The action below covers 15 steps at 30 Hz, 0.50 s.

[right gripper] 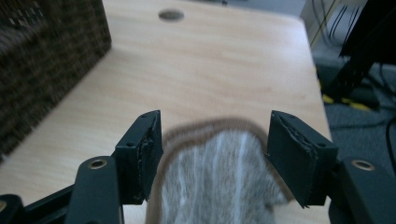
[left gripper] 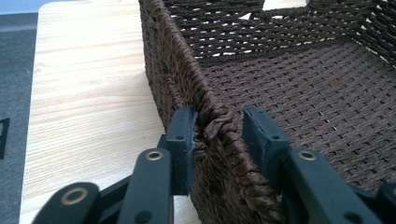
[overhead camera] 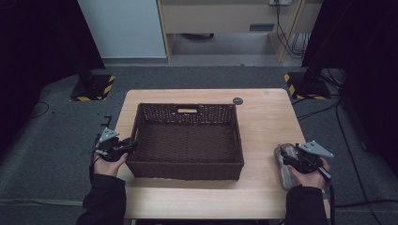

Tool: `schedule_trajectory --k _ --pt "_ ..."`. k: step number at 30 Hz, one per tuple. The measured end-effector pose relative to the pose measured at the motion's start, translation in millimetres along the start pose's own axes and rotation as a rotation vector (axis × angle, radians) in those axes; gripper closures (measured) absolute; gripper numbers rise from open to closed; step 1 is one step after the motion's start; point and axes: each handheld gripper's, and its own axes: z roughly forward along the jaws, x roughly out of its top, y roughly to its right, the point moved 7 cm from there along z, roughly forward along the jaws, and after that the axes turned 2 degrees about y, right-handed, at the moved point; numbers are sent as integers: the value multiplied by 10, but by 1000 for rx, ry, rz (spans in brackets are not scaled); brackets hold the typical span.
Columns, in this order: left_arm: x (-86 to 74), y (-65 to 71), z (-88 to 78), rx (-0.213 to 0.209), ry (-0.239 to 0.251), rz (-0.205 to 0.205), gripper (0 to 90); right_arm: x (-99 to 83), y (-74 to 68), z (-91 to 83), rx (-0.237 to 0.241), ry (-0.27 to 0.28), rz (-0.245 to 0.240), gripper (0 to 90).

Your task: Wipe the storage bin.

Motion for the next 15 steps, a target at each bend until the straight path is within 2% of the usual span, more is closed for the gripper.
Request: schedule_trajectory --k 1,5,8,9,12,13,15 --pt "0 -5 -3 4 2 1 611 75 -15 -38 5 28 -2 363" --pt "3 -8 -9 13 7 5 583 183 -63 -93 20 62 5 367" --pt "8 -22 -11 28 13 13 517 337 -187 -152 69 98 3 382" --pt "11 -25 -12 30 16 15 517 337 -187 -152 69 98 3 382" --pt "53 -36 -47 30 49 8 468 460 -299 -159 108 122 2 395" --pt "98 -33 -94 20 76 -7 438 534 -382 -159 136 131 1 409" --pt "120 -29 -121 19 86 -6 438 567 -423 -158 149 134 -9 413"
